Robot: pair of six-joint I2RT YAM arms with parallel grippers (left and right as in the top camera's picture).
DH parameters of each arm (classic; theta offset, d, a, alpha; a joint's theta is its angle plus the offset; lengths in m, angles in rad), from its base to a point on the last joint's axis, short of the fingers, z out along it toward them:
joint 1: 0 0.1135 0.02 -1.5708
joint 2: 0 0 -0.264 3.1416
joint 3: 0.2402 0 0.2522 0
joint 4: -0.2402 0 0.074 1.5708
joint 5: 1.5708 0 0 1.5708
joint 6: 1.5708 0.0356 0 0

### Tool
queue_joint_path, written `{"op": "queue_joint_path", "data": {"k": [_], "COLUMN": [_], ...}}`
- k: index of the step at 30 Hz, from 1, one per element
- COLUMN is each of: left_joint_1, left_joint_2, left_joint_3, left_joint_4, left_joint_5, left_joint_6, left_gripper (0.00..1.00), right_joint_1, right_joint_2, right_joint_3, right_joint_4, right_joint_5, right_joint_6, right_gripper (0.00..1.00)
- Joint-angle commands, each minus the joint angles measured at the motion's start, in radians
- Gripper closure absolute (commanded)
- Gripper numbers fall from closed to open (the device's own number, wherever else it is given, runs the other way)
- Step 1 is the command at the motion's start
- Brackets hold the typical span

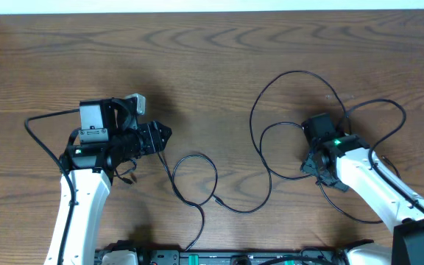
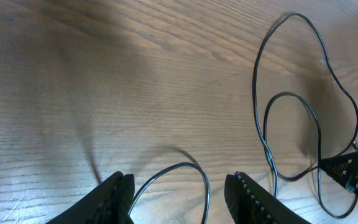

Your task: Untangle cables

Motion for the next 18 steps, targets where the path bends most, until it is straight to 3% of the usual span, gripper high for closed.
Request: {"op": "queue_joint_path", "data": {"k": [1,18], "left_joint_1": [-0.003,-0.003], "left_joint_2": [0.004,0.004], "left_joint_3": [-0.004,-0.004], "left_joint_4": [0.0,-0.008], "left_joint_5": [0.006,0.006], "left_joint_6": [0.007,0.007], "left_gripper": [0.47,0.47], "right_joint_1": [0.009,0.093], "right_joint_2": [-0.006,-0.006], "right_joint_3": [-0.019,-0.051], "right_joint_4": [0.01,0.146], "right_joint_5": [0.016,-0.013], "right_joint_6": [0.081,0.081], "right_gripper": [0.23,0.27]}}
